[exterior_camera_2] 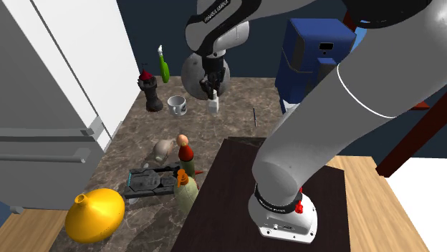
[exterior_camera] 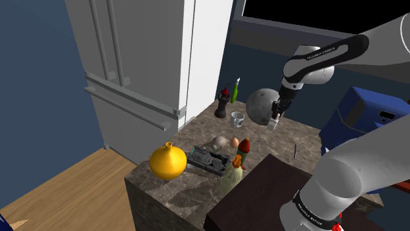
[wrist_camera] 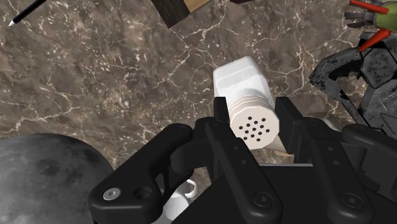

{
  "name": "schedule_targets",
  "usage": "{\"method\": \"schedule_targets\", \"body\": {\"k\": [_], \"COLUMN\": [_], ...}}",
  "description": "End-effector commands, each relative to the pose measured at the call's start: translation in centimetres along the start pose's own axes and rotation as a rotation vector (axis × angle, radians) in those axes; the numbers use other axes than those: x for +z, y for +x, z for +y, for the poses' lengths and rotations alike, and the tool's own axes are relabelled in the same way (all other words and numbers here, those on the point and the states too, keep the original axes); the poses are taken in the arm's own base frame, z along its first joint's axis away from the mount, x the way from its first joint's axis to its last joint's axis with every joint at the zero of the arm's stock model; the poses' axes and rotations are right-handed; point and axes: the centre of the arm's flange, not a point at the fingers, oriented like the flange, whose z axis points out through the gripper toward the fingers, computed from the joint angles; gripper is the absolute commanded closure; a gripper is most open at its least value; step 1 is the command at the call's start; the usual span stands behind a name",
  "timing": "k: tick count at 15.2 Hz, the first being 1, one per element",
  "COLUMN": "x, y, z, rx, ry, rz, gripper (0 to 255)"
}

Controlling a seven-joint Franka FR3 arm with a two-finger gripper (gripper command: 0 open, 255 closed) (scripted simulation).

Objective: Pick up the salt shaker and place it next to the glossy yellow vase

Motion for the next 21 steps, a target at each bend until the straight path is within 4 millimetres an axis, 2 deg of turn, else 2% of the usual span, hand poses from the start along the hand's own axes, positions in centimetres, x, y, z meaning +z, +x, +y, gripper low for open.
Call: {"method": "schedule_targets", "body": {"k": [1, 3, 21], "x": [-1.1, -1.9, -1.7], "y": [0.1, 0.1, 1.7], "z": [0.0, 0.0, -23.8], "rx": [0.000, 0.000, 0.000], "ry": [0.000, 0.000, 0.000], "rz": [-0.001, -0.001, -0.001], "gripper": [255, 255, 255]}}
